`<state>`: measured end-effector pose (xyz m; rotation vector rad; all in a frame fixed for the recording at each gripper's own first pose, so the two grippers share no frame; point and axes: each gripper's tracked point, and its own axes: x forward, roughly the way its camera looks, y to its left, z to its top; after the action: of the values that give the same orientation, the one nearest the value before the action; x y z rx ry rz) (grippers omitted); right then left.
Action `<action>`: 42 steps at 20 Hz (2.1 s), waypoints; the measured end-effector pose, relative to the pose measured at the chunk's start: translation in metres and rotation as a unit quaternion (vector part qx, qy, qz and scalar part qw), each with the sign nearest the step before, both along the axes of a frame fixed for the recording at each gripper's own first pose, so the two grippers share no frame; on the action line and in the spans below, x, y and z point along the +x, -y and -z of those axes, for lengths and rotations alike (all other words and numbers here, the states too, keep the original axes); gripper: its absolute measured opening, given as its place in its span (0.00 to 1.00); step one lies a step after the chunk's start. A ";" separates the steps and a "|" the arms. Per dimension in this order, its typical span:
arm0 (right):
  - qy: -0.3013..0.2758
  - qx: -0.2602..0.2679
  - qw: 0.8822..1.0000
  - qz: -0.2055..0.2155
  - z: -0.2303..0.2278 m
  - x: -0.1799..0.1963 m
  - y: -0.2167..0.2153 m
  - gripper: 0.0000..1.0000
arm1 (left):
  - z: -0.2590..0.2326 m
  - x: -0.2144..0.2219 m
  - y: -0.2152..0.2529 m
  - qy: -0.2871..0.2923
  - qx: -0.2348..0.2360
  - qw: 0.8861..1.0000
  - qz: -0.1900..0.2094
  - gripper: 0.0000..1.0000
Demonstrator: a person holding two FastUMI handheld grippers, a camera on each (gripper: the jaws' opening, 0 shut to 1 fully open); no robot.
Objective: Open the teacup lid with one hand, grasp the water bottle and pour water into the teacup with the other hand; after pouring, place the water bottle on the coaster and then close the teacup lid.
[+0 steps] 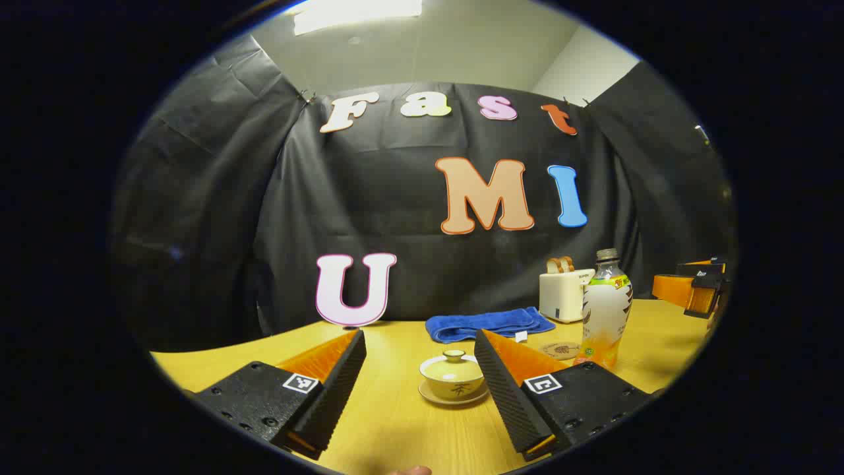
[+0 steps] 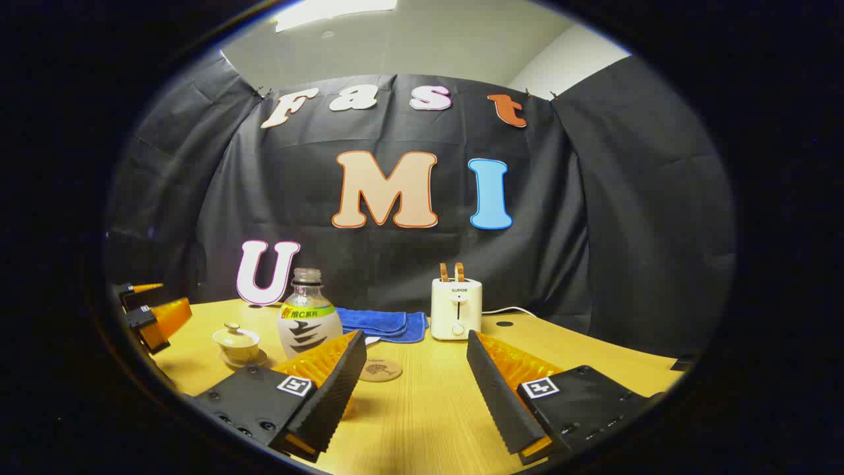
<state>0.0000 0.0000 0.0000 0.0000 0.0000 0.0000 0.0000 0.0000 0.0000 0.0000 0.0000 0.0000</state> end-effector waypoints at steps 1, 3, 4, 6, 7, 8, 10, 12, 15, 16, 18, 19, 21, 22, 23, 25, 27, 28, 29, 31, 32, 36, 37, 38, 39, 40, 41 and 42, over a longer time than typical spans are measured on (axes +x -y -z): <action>0.002 -0.002 1.000 -0.002 0.000 -0.004 -0.001 0.94 | -0.003 -0.001 0.003 0.004 0.005 1.000 0.003 0.96; 0.009 0.000 1.000 -0.004 -0.001 -0.010 -0.001 0.96 | -0.005 0.000 0.007 0.008 0.011 1.000 0.009 0.96; 0.006 0.004 1.000 -0.006 0.001 -0.011 -0.001 0.97 | -0.007 0.000 0.007 0.009 0.010 1.000 0.009 0.96; -0.001 0.013 1.000 -0.010 0.009 -0.012 -0.004 1.00 | -0.011 -0.002 0.007 0.015 0.014 1.000 0.005 0.95; -0.005 0.016 1.000 -0.012 0.011 -0.011 -0.003 0.98 | -0.012 -0.003 0.006 0.017 0.018 1.000 0.002 0.94; -0.008 0.018 1.000 -0.014 0.013 -0.010 -0.004 0.98 | -0.012 -0.004 0.005 0.018 0.022 1.000 -0.001 0.94; -0.005 0.021 1.000 -0.018 0.009 -0.009 -0.005 0.98 | -0.013 -0.005 0.003 0.018 0.027 0.999 -0.005 0.94; 0.000 0.021 1.000 -0.022 0.006 -0.009 -0.009 0.98 | -0.011 -0.006 0.001 0.016 0.021 1.000 -0.010 0.95; 0.003 0.019 0.999 -0.029 0.004 -0.008 -0.014 0.94 | -0.003 -0.005 0.001 0.004 0.014 1.000 -0.013 0.95; 0.004 0.019 0.999 -0.032 0.004 -0.007 -0.016 0.98 | -0.003 -0.005 0.001 0.002 0.012 1.000 -0.013 0.95; 0.003 0.018 0.999 -0.037 0.003 -0.006 -0.018 0.93 | -0.001 -0.004 0.001 0.001 0.008 1.000 -0.011 0.95; 0.003 0.019 0.999 -0.038 0.003 -0.006 -0.019 0.98 | -0.001 -0.003 0.001 0.001 0.006 1.000 -0.010 0.95; 0.003 0.021 0.999 -0.042 0.002 -0.005 -0.020 0.98 | -0.002 -0.002 0.003 0.001 0.005 1.000 -0.007 0.95; 0.003 0.023 0.999 -0.043 0.001 -0.005 -0.021 0.98 | -0.003 -0.002 0.004 0.002 0.004 1.000 -0.004 0.95; 0.004 0.024 0.999 -0.044 0.000 -0.005 -0.022 0.98 | -0.004 0.000 0.008 0.003 0.003 1.000 0.005 0.95; 0.006 0.026 0.999 -0.048 -0.002 -0.004 -0.022 0.98 | -0.003 0.005 0.014 -0.002 -0.002 1.000 0.020 0.95; 0.006 0.025 0.998 -0.052 -0.004 -0.003 -0.023 0.94 | -0.006 0.010 0.016 0.000 0.000 1.000 0.031 0.95; 0.008 0.024 0.998 -0.054 -0.007 -0.002 -0.023 0.98 | -0.007 0.015 0.018 -0.002 0.002 0.999 0.039 0.94; 0.009 0.023 0.998 -0.056 -0.009 -0.002 -0.024 0.98 | -0.007 0.019 0.019 -0.003 0.003 0.999 0.044 0.94; 0.015 0.020 0.998 -0.057 -0.014 -0.001 -0.022 0.98 | -0.005 0.027 0.022 -0.010 0.000 0.998 0.056 0.95; 0.016 0.019 0.998 -0.058 -0.016 0.000 -0.022 0.98 | -0.001 0.033 0.023 -0.016 -0.002 0.998 0.059 0.94; 0.018 0.017 0.998 -0.056 -0.018 0.003 -0.018 1.00 | 0.021 0.054 0.030 -0.059 -0.010 0.995 0.081 0.95; 0.017 0.017 0.998 -0.055 -0.018 0.004 -0.017 0.98 | 0.024 0.059 0.031 -0.067 -0.012 0.994 0.085 0.95; 0.017 0.016 0.998 -0.054 -0.017 0.004 -0.015 0.98 | 0.029 0.062 0.032 -0.076 -0.012 0.993 0.090 0.95; 0.016 0.015 0.998 -0.052 -0.017 0.005 -0.014 0.98 | 0.033 0.066 0.033 -0.085 -0.010 0.992 0.092 0.95; 0.015 0.014 0.998 -0.052 -0.016 0.007 -0.013 0.96 | 0.036 0.071 0.033 -0.092 -0.007 0.991 0.096 0.94; 0.014 0.014 0.999 -0.051 -0.014 0.008 -0.013 0.94 | 0.040 0.074 0.036 -0.101 -0.003 0.990 0.102 0.94; 0.012 0.014 0.999 -0.051 -0.013 0.008 -0.012 0.94 | 0.044 0.076 0.040 -0.110 0.000 0.988 0.108 0.95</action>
<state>0.0083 0.0125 0.0132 0.0273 -0.0247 0.1015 0.0763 -0.0398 -0.0443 0.0008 0.2217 -0.2171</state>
